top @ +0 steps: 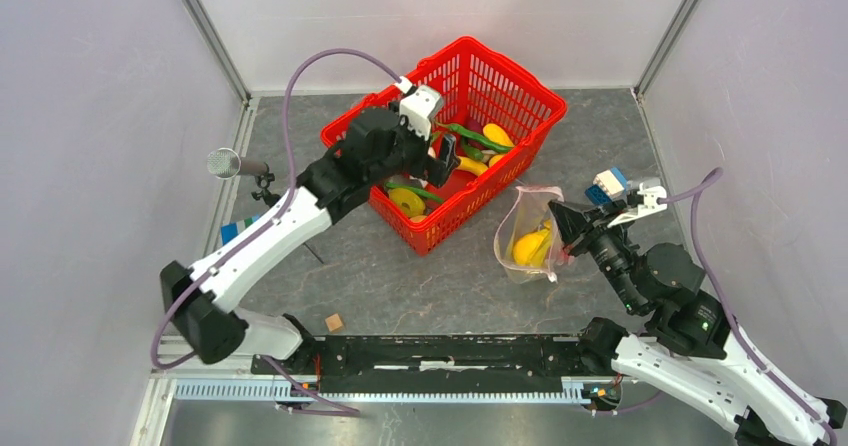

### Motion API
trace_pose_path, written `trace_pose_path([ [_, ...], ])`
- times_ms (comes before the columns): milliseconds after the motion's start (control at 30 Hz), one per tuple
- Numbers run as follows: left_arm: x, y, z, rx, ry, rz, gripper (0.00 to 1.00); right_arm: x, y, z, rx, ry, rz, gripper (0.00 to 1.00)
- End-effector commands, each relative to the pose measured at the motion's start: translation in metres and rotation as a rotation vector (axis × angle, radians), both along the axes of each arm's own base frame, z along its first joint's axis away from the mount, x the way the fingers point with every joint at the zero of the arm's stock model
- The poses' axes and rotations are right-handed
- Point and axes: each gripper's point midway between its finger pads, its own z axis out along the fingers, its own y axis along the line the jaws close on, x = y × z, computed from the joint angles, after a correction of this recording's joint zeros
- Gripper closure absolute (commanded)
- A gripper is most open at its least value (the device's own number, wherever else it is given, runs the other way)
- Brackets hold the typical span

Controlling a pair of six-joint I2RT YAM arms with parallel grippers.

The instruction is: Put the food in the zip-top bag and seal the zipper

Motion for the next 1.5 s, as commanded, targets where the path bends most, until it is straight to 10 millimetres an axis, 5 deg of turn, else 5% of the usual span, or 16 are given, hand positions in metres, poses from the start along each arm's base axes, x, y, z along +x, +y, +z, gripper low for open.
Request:
trace_pose_path([
  [0,0.015,-0.008,-0.020,-0.015,0.157,-0.078,0.00,0.000,0.002,0.001,0.028,-0.019,0.006,1.00],
  [300,0.077,0.025,-0.067,0.214,0.266,-0.095,0.00,-0.001,0.008,-0.005,0.030,-0.013,0.035,1.00],
  [700,0.149,0.063,-0.163,0.409,0.393,0.286,0.03,0.005,0.005,-0.005,0.007,-0.008,-0.006,1.00],
  [1467,0.154,0.026,-0.258,0.269,0.586,0.287,0.15,0.015,0.026,-0.020,-0.015,0.032,0.016,1.00],
])
